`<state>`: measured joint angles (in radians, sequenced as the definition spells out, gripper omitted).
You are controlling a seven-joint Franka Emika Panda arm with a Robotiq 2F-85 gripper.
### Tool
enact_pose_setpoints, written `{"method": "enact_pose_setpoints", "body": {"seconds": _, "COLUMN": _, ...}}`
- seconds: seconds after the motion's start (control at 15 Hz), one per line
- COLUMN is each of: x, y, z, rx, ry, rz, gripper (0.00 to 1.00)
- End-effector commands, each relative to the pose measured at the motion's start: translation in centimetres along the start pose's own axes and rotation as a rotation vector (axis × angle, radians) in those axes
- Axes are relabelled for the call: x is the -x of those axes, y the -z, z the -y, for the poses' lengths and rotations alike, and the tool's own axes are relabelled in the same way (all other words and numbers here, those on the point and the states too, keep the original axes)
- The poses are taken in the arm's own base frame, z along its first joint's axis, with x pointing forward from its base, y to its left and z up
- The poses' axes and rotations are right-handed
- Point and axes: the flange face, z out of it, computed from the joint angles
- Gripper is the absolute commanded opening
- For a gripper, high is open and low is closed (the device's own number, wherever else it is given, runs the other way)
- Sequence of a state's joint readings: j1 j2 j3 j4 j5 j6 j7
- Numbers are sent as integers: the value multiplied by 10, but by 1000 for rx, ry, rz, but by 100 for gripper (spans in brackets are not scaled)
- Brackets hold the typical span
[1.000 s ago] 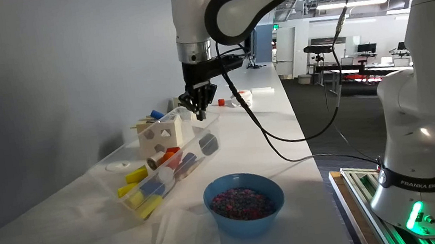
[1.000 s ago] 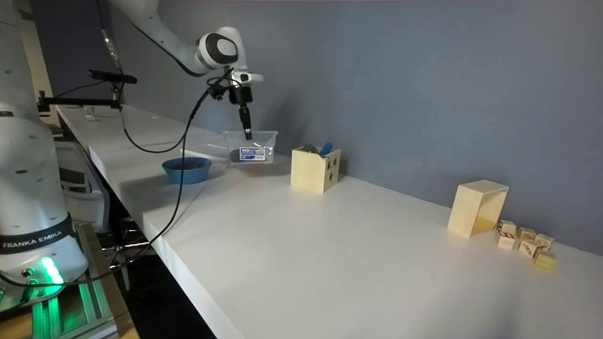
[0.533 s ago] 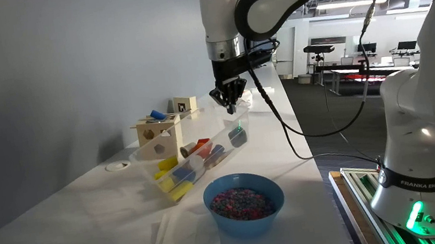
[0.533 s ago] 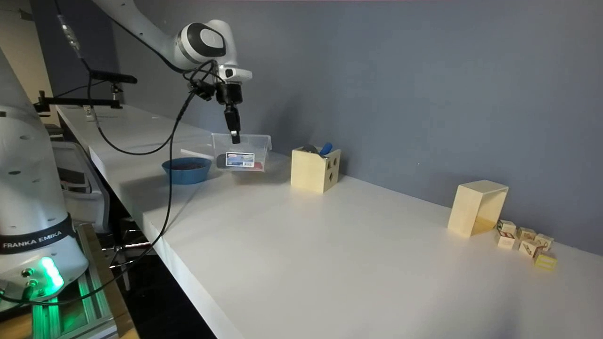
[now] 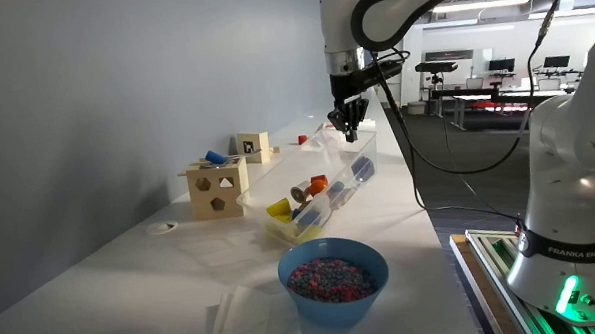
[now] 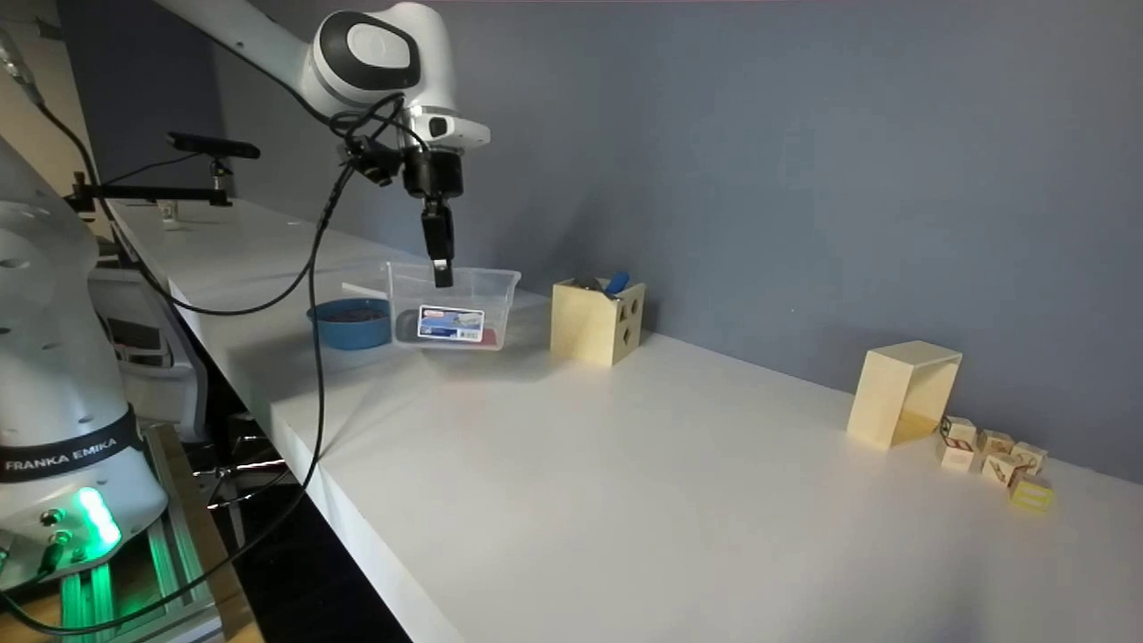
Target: Move the plastic box to the right
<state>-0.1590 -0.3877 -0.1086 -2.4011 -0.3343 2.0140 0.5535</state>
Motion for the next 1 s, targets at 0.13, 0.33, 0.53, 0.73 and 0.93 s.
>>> {"method": "enact_pose_setpoints", "body": {"seconds": 0.13, "x": 7, "y": 5, "z": 23, "rx": 6, "ry": 64, "rz": -29, "gripper": 3}}
{"method": "enact_pose_setpoints", "body": {"seconds": 0.33, "x": -10, "y": 3, "z": 11, "rx": 47, "ry": 239, "rz": -87, "gripper": 3}}
{"method": "enact_pose_setpoints", "body": {"seconds": 0.53, "x": -32, "y": -12, "z": -12, "rx": 62, "ry": 393, "rz": -103, "gripper": 3}}
{"method": "enact_pose_setpoints", "body": {"seconds": 0.73, "x": -58, "y": -36, "z": -36, "rx": 21, "ry": 476, "rz": -118, "gripper": 3}}
{"method": "enact_pose_setpoints", "body": {"seconds": 0.93, "x": -78, "y": -63, "z": -46, "rx": 22, "ry": 403, "rz": -110, "gripper": 3}}
